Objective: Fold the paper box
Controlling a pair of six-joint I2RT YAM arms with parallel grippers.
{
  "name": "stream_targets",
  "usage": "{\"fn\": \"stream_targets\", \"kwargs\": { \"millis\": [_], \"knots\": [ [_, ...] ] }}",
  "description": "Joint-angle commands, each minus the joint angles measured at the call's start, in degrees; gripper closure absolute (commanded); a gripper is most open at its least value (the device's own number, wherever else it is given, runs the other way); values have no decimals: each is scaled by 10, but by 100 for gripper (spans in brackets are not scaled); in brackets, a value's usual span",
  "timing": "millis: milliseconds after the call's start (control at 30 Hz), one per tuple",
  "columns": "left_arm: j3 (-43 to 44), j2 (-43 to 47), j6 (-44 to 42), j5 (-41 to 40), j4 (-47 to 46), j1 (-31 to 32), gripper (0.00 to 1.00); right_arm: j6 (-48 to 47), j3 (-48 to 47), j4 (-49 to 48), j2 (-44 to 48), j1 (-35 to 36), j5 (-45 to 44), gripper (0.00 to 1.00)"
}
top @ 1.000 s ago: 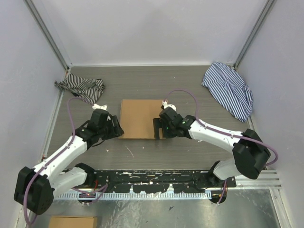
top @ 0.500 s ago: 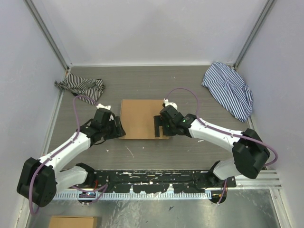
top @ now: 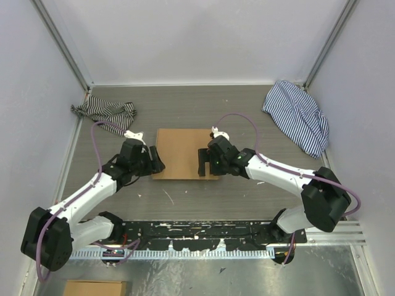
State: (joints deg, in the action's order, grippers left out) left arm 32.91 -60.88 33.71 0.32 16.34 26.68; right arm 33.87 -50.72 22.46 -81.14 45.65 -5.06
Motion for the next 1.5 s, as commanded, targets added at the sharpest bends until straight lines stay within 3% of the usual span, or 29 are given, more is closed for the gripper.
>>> {"fn": "stream_targets", "kwargs": {
  "millis": [0,533,933,1100,1467],
  "knots": [
    [-7,-13,-4,-2,-34,0,27,9,9,-30,25,-5,-3,0],
    [-1,-48,4,43,-42,0,28,24,22,-5,15,-6,22,0],
    [11,-42,19,94,-27,0,34,20,23,-9,32,-2,50,16],
    [35,-28,22,103,24,0,37,19,13,6,48,-1,49,24],
    [87,-27,14,103,132,0,42,12,5,62,43,0,26,30]
  ]
}}
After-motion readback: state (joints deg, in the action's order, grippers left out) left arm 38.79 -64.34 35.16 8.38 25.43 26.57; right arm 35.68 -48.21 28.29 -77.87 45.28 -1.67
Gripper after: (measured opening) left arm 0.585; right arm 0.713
